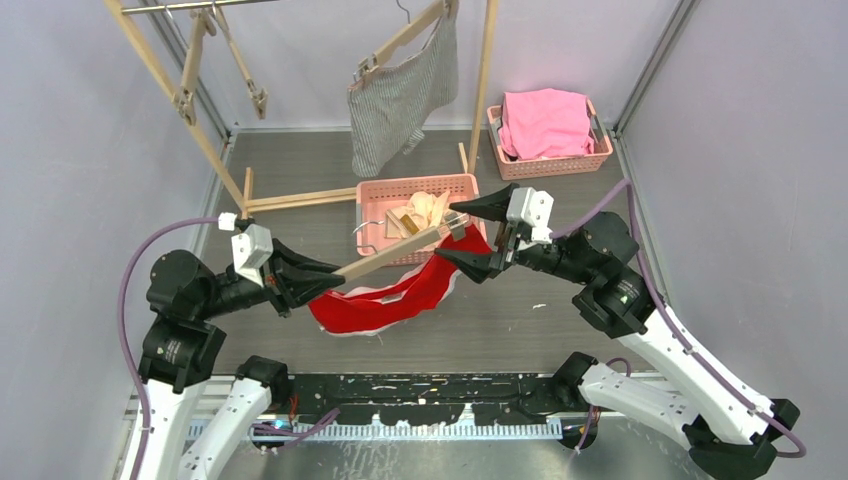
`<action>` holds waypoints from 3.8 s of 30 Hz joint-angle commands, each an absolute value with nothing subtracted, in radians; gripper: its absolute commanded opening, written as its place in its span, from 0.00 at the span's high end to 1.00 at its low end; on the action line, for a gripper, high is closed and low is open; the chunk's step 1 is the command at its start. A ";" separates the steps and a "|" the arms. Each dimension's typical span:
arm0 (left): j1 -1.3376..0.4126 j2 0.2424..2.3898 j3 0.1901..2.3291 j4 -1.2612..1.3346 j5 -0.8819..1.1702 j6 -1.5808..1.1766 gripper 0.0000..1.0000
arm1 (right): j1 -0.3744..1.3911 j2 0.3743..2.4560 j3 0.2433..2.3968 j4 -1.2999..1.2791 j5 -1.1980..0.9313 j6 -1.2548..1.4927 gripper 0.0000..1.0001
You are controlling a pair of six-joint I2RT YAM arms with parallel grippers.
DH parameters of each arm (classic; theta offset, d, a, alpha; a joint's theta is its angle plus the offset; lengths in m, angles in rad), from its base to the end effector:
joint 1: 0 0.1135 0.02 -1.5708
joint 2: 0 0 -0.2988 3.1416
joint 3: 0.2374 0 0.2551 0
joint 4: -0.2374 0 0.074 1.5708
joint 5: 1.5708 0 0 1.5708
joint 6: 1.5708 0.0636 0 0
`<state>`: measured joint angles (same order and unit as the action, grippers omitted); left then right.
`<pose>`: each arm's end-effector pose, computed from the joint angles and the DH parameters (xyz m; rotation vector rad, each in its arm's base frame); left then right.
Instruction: Remove the underwear clipped to the hanger
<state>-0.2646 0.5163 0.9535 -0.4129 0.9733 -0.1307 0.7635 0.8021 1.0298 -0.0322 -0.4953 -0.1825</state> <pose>0.0530 -0.0688 0.4230 0.8859 1.4015 -1.0494 0.1003 0.1378 0.4679 -1.0106 1.0388 0.8186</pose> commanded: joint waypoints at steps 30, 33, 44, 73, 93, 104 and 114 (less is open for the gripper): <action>-0.266 0.553 1.020 -0.257 0.972 -0.131 1.00 | 0.760 0.795 1.037 0.063 -0.477 -0.160 0.15; -0.265 0.570 1.035 -0.255 0.970 -0.133 1.00 | 0.761 0.768 0.987 0.139 -0.375 -0.130 0.00; -0.266 0.596 1.037 -0.130 0.928 -0.192 1.00 | 0.759 0.683 0.738 0.523 -0.192 0.045 0.00; -0.266 0.616 0.744 0.562 0.788 -0.568 1.00 | 0.672 1.273 0.925 1.551 -0.650 0.620 0.22; -0.267 0.553 0.692 0.723 0.788 -0.642 1.00 | 0.673 1.292 0.902 1.552 -0.615 0.628 0.22; -0.266 0.602 0.643 0.751 0.826 -0.679 1.00 | 0.679 1.299 0.913 1.533 -0.630 0.637 0.23; -0.267 0.688 0.610 0.962 0.848 -0.804 1.00 | 0.688 1.321 0.925 1.530 -0.627 0.632 0.24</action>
<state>-0.2672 0.6842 0.6044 0.7956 0.8494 -0.7494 0.6823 1.3201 0.8829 1.4776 -0.6300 0.6312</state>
